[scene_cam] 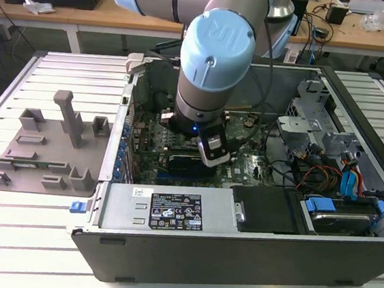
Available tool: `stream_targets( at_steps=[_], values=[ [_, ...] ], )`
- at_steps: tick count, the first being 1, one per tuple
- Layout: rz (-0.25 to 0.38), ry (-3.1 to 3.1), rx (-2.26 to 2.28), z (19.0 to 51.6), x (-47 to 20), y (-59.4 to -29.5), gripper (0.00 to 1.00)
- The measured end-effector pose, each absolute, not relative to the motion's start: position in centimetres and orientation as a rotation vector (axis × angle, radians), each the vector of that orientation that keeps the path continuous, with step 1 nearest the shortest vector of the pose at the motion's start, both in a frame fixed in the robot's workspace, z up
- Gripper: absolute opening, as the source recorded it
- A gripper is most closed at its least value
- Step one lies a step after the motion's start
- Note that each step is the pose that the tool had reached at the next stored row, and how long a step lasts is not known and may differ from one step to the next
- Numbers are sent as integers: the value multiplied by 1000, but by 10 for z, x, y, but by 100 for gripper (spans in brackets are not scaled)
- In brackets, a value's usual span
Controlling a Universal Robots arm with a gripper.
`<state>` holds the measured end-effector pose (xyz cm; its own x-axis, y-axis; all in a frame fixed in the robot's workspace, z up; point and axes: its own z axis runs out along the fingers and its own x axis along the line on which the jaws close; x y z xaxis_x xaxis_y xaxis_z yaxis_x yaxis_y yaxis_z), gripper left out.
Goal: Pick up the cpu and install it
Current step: 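Install the second cpu locking lever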
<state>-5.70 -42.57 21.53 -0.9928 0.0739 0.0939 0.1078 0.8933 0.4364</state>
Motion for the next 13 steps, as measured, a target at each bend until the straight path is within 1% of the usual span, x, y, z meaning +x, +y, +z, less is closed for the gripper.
stream_targets(
  at_steps=[8, 9, 10, 13],
  values=[
    [-694, -2984, -145, 246, -57, -426, 11],
    [-686, -2986, -147, 248, -57, -426, 11],
    [-668, -2991, -151, 249, -56, -426, 11],
    [-586, -3012, -167, 255, -53, -426, 11]
  ],
)
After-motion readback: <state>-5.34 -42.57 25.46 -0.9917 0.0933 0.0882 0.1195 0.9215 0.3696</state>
